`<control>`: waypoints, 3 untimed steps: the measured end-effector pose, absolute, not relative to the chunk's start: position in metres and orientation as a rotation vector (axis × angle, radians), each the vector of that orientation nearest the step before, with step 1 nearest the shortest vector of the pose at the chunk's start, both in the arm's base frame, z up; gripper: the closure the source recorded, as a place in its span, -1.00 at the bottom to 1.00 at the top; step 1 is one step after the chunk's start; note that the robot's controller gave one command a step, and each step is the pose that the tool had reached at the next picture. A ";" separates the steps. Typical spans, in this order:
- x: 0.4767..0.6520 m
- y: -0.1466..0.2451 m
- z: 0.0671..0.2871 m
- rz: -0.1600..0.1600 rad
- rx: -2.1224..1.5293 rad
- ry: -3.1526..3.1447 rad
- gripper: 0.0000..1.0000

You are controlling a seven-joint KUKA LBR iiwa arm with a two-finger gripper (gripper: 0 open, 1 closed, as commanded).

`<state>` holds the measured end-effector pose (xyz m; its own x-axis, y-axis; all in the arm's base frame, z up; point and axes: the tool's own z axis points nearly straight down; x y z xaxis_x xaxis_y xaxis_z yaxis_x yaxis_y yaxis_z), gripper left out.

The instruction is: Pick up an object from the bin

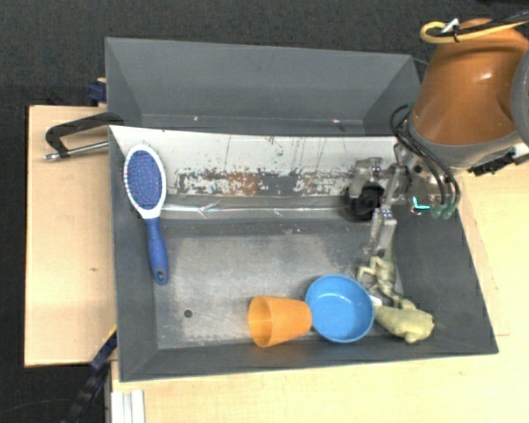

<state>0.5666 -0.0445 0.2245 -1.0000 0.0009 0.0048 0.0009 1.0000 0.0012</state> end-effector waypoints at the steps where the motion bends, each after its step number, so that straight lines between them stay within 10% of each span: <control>1: 0.498 -0.022 0.144 -0.004 0.274 -3.123 -1.00; 2: 0.539 -0.007 0.069 -0.002 1.253 -2.885 -1.00; 3: 0.540 -0.008 0.071 -0.001 1.250 -2.888 1.00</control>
Offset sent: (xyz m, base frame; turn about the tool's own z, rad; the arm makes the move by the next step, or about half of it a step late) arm -0.0660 0.0214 -0.0776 -0.1749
